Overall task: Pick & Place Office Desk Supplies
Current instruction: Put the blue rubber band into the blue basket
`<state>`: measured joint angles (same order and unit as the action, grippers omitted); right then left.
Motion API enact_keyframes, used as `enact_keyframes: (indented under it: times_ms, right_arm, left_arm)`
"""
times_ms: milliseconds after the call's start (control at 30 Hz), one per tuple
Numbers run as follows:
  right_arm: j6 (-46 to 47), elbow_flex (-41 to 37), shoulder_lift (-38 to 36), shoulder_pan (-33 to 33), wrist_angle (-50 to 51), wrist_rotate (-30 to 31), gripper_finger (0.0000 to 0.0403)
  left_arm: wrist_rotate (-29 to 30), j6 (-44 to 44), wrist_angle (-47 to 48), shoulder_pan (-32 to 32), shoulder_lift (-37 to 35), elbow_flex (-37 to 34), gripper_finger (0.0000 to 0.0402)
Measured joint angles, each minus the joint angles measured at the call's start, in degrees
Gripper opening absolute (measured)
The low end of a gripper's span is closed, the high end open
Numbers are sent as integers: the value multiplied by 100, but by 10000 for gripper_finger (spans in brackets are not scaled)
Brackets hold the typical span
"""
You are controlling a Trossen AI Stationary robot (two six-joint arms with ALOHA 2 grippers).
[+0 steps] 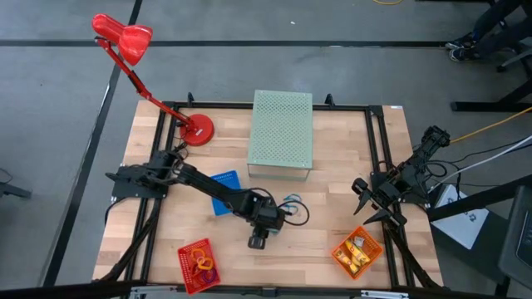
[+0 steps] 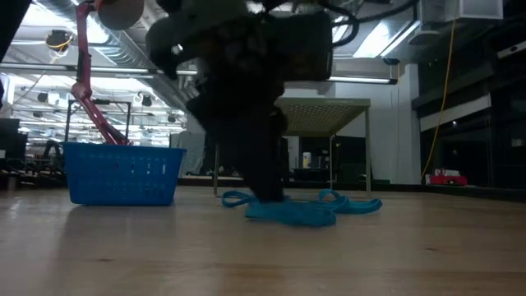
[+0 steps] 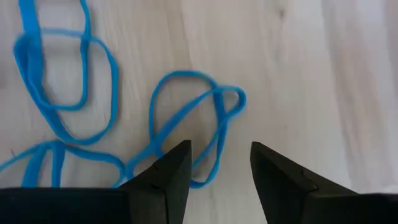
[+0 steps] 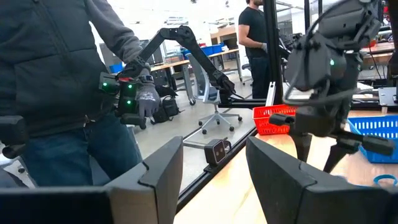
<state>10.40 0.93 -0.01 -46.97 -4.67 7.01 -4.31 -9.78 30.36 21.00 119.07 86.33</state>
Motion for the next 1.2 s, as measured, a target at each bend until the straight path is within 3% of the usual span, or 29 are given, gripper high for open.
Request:
enact_keyframes:
  times_ms: [400,633,933,1200]
  right_arm:
    - [-1,0,0,1,0,0,178]
    - [0,0,0,-1,0,0,178]
    - [-1,0,0,-1,1,-1,178]
    - [1,0,0,1,2,0,178]
  left_arm:
    - [125,-134,110,-59,2,111,148]
    - [504,45,866,-60,-80,108,148]
    - [663,237,830,-64,-388,111,148]
    - [626,606,860,-184,-154,109,148]
